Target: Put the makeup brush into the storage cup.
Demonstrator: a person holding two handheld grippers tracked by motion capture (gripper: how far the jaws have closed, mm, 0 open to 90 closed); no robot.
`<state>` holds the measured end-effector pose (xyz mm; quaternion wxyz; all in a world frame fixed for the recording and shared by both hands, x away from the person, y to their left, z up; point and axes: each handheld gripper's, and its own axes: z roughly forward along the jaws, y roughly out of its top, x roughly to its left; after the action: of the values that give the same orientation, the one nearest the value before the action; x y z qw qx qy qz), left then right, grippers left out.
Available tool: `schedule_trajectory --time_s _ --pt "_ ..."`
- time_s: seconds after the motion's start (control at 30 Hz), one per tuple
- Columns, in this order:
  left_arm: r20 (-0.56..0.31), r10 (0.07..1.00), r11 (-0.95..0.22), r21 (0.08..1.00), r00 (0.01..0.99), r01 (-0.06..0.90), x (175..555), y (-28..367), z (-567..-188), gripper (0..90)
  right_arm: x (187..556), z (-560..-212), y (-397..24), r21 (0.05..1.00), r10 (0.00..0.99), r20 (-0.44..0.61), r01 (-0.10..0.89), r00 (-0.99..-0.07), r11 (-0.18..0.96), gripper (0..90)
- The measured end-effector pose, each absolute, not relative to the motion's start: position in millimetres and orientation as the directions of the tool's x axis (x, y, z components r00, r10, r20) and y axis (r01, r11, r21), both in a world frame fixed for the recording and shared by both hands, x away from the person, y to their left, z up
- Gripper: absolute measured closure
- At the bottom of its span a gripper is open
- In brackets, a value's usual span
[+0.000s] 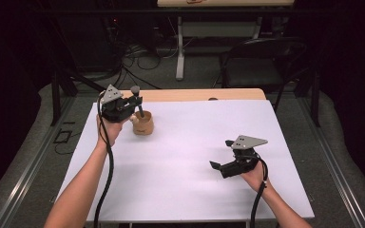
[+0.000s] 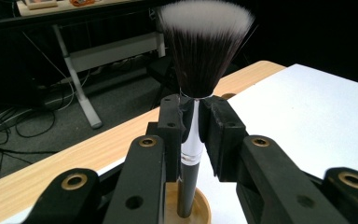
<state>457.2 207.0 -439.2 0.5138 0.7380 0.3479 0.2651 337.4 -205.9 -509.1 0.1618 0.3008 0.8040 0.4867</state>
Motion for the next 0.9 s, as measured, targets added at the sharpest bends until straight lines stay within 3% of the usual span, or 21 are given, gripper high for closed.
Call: schedule_trajectory --time_s 0.9 --pt "0.009 0.807 -0.223 0.931 0.591 0.29 473.8 204.8 -463.2 76.4 337.7 -509.6 -206.6 0.875 0.641 0.03 0.33 -0.767 0.354 0.7"
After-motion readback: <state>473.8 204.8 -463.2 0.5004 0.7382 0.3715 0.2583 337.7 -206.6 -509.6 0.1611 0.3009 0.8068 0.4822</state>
